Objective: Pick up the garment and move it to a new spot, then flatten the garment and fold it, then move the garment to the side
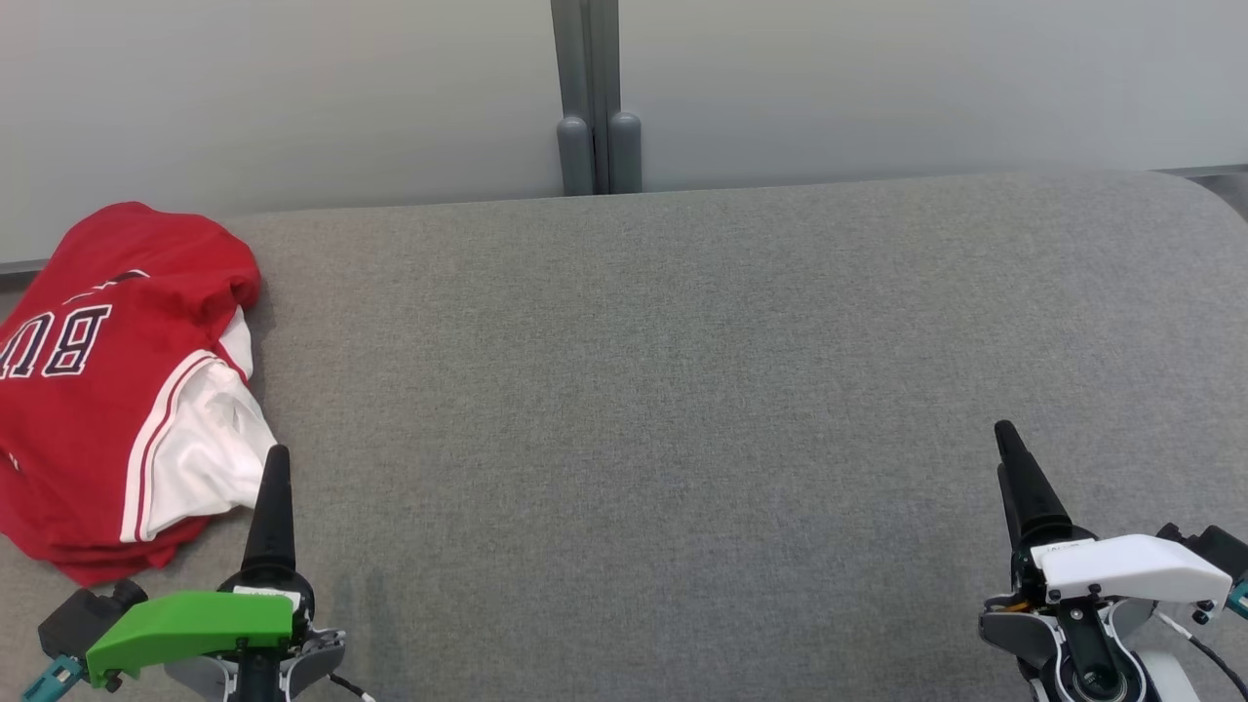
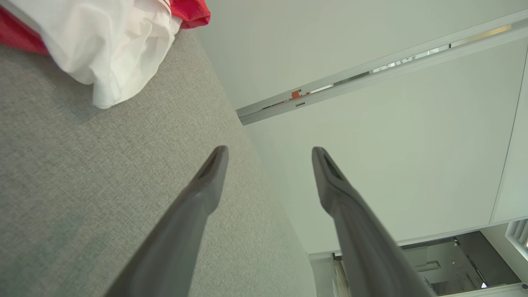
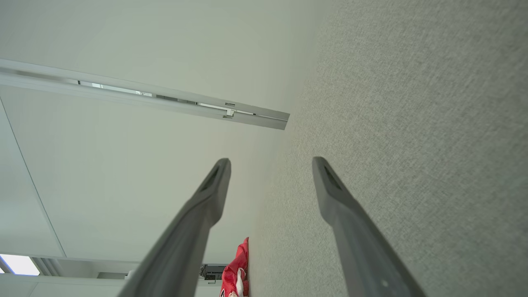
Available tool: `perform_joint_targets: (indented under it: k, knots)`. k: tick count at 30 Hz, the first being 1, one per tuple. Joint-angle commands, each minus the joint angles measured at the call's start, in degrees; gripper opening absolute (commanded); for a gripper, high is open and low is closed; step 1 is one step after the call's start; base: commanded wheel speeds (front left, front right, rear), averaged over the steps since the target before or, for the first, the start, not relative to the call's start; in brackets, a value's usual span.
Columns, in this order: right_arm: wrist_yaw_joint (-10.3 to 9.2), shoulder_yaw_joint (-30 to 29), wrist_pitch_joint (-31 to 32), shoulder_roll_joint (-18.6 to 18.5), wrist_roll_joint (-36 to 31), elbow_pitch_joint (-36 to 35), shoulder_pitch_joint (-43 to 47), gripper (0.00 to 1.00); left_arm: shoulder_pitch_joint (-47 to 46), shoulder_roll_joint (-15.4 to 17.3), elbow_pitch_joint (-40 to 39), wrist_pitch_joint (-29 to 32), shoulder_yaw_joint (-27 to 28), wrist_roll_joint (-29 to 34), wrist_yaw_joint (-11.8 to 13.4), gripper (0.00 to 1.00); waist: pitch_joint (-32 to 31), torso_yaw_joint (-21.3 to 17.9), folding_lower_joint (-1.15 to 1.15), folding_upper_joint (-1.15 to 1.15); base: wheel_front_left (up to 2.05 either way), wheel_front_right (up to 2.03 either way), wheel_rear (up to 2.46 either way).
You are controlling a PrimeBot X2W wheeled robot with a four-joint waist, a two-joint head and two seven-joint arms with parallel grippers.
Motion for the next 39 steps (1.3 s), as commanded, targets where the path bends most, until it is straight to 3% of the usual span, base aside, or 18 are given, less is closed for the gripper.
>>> perform_joint_targets:
  k: [1,29,39]
  knots:
    - [0.02,0.3,-0.6,-0.4,-2.0,-1.4,-1.1,1.00,-1.8,0.4,-1.3,-0.7,-0.1,1.8,0.1,1.00,0.0,0.0,0.00,0.00,0.00,0.00,0.00]
    - [0.03,3.8,-6.2,-0.5,-28.4,-5.1,-0.7,1.00,-1.3,1.0,-3.3,-6.2,-3.6,35.2,1.6,1.00,-0.3,0.1,0.00,0.00,0.00,0.00,0.00]
    - [0.03,4.6,-7.8,-0.6,-36.2,-5.3,-0.3,1.00,-1.2,1.5,-3.2,-7.8,-4.7,42.9,2.5,1.00,-0.4,0.0,0.00,0.00,0.00,0.00,0.00]
